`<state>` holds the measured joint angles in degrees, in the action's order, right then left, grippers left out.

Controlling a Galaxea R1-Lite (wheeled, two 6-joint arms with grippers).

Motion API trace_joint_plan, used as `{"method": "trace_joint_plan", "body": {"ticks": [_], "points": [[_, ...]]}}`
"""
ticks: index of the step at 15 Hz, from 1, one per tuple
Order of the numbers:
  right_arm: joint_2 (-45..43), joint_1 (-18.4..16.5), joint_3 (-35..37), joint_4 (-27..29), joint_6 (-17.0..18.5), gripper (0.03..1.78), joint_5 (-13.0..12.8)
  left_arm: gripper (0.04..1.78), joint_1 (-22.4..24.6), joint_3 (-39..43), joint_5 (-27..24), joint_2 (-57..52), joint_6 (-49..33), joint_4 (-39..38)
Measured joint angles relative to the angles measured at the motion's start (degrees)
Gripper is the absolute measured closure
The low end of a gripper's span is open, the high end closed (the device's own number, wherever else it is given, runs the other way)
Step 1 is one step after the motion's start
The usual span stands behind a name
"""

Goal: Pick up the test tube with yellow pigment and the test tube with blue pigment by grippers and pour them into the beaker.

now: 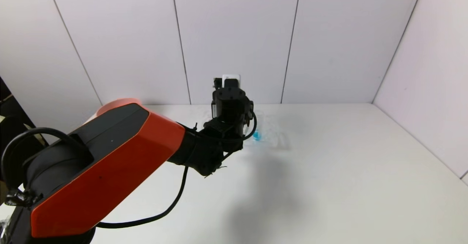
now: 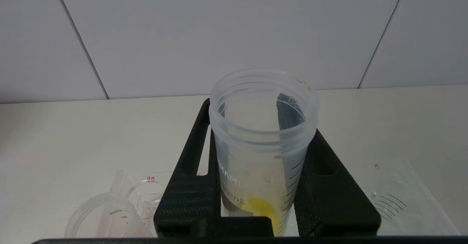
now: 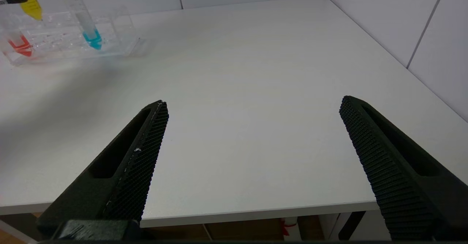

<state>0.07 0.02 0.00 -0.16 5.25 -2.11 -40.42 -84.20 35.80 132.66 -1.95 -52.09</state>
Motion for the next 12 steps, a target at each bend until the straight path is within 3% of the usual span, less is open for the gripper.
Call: {"method": "trace_joint_plan", "body": {"ticks": [8, 12], "points": [[0.0, 0.0, 0.0, 0.0, 0.0, 0.1, 0.0, 1.28, -0.1, 0.0, -0.1, -7.0, 0.0, 5.8], [0.0, 0.0, 0.0, 0.0, 0.0, 0.1, 0.0, 1.28, 2.2, 0.8, -0.6, -11.7, 0.2, 9.5]]}}
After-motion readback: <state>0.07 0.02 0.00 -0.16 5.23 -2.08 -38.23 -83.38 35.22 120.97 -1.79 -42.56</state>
